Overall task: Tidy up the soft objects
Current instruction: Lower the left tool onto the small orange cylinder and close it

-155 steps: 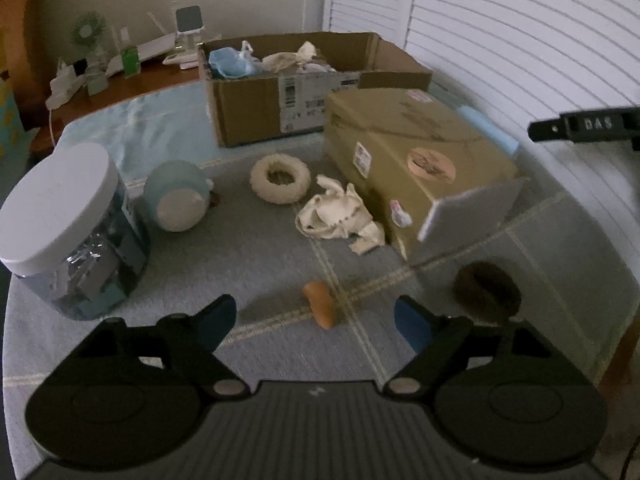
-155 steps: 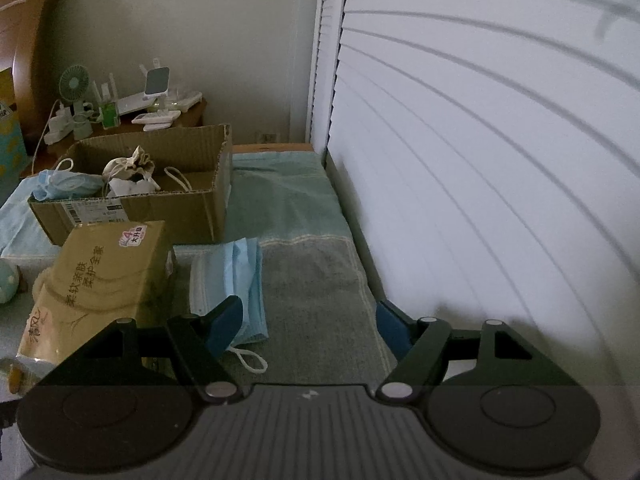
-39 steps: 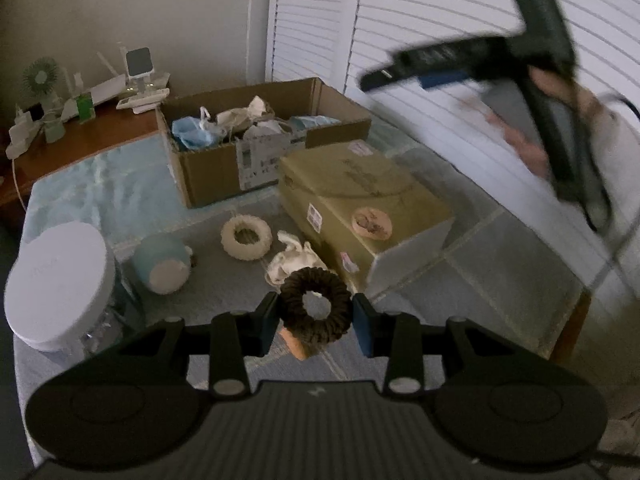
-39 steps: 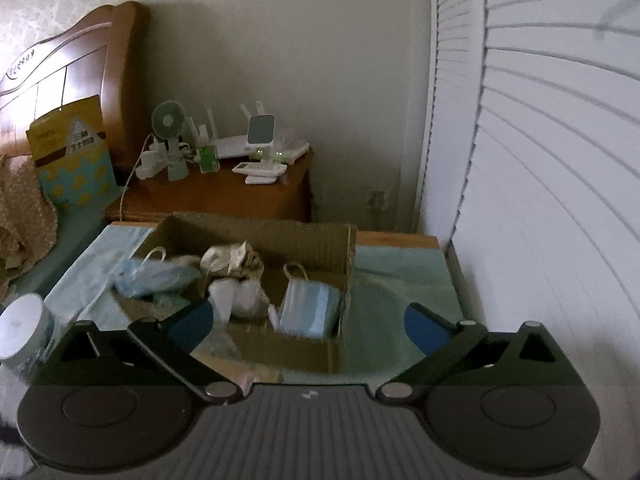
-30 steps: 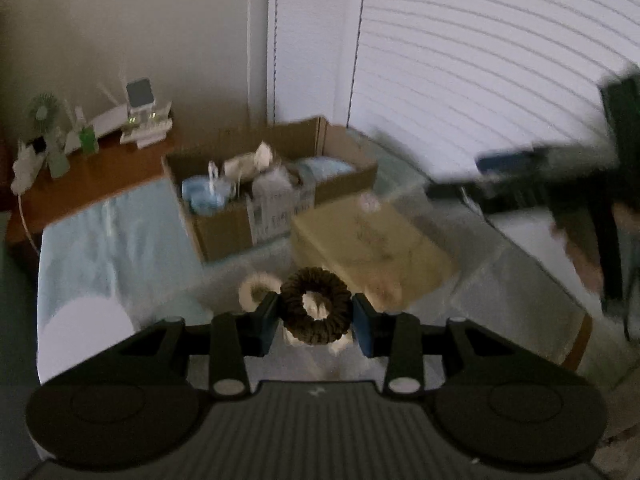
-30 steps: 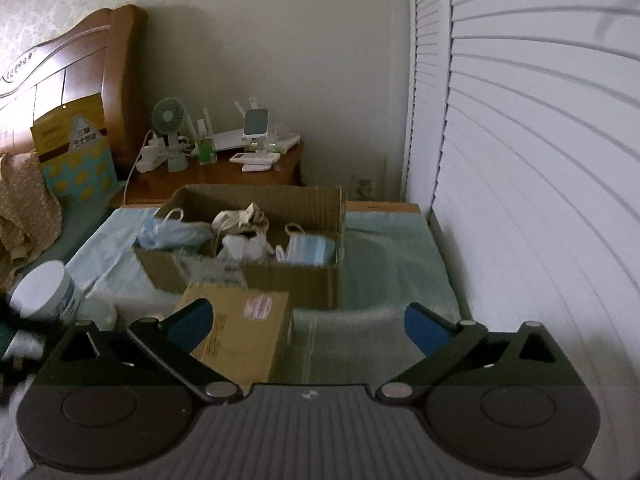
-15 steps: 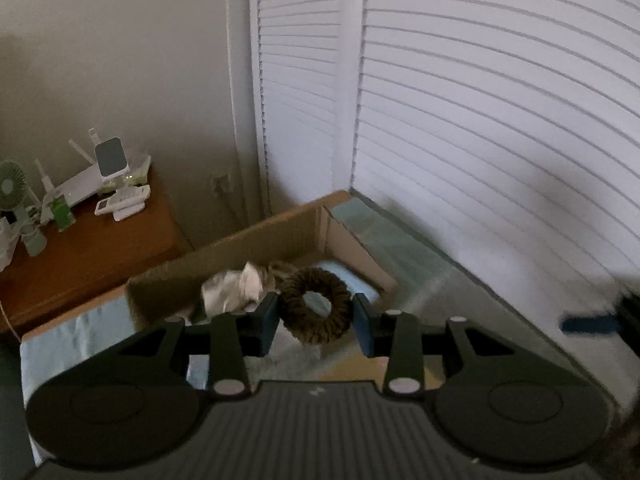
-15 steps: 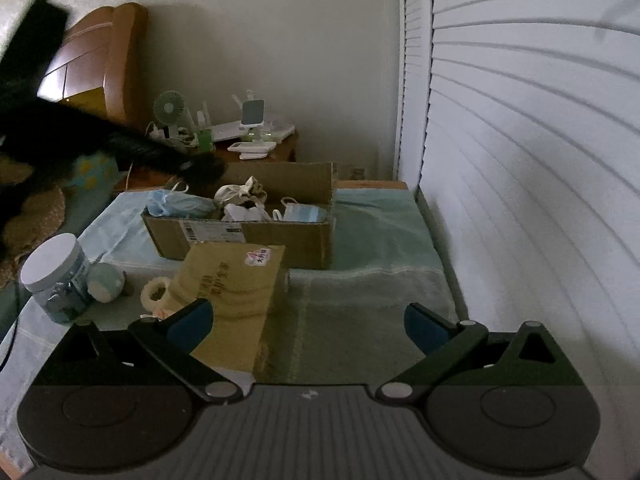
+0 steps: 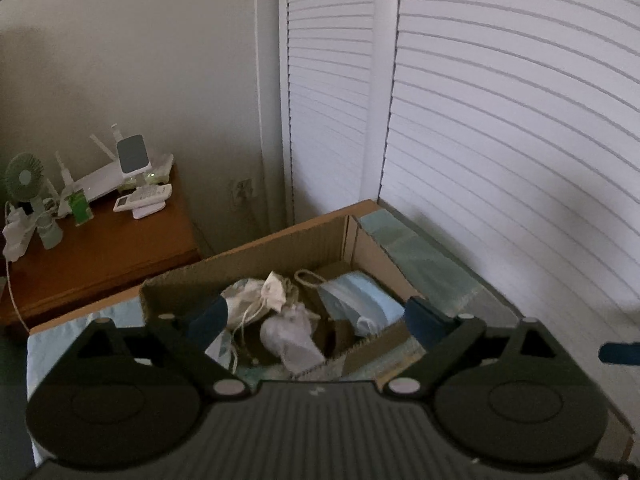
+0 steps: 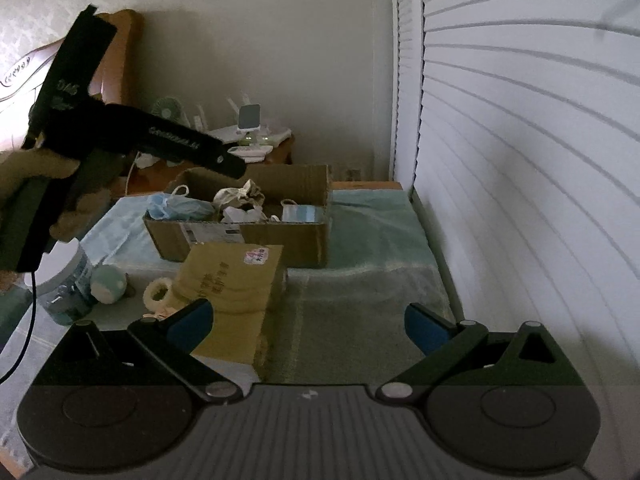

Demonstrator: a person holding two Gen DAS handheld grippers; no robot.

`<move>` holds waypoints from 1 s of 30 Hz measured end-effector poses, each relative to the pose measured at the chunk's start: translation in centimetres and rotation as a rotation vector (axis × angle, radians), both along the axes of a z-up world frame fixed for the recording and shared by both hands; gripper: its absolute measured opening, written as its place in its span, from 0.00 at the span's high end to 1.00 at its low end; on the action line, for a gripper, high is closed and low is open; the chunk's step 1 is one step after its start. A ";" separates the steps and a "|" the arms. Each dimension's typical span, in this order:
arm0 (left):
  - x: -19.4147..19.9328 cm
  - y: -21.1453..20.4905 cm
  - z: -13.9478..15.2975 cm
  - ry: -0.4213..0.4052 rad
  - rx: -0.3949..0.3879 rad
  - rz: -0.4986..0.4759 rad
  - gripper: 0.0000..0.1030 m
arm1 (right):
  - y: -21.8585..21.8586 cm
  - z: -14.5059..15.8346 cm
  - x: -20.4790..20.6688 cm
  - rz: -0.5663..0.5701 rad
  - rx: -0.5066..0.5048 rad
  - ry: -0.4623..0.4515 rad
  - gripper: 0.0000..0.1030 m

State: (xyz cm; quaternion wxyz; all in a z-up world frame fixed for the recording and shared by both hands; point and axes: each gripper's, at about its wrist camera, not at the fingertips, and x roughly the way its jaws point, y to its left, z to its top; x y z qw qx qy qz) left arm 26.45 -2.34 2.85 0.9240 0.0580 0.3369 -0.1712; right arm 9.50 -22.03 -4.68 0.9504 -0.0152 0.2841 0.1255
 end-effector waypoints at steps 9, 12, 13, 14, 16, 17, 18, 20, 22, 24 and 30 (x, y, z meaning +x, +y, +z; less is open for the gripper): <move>-3.7 3.2 1.8 0.004 0.009 0.026 0.03 | 0.8 0.9 -1.8 0.017 0.002 -0.030 0.00; -4.7 4.5 1.7 0.032 -0.022 0.018 0.03 | 1.1 1.1 -2.3 0.025 -0.004 -0.037 0.00; -5.0 4.9 1.5 0.045 -0.030 0.020 0.03 | 1.3 1.2 -2.4 0.029 -0.004 -0.040 0.00; -5.3 5.3 1.4 0.058 -0.035 0.022 0.03 | 1.4 1.3 -2.6 0.033 -0.005 -0.043 0.00; -5.8 5.8 1.0 0.076 -0.030 0.033 0.03 | 1.5 1.5 -3.1 0.039 -0.010 -0.049 0.00; -6.1 6.1 0.9 0.080 -0.027 0.033 0.03 | 1.5 1.6 -3.3 0.041 -0.014 -0.050 0.00; -6.4 6.3 0.7 0.084 -0.029 0.027 0.03 | 1.6 1.7 -3.5 0.042 -0.018 -0.052 0.00; -6.9 6.8 0.4 0.099 -0.030 0.028 0.03 | 1.8 1.7 -3.7 0.045 -0.024 -0.053 0.00; -7.6 7.2 0.3 0.094 -0.022 0.032 0.03 | 2.1 1.8 -3.9 0.050 -0.031 -0.054 0.00; -8.4 7.6 0.0 0.084 -0.023 0.033 0.03 | 2.5 1.8 -4.0 0.057 -0.043 -0.056 0.00; -11.2 7.8 -2.3 0.119 -0.043 -0.003 0.03 | 3.7 1.5 -4.4 0.090 -0.074 -0.047 0.00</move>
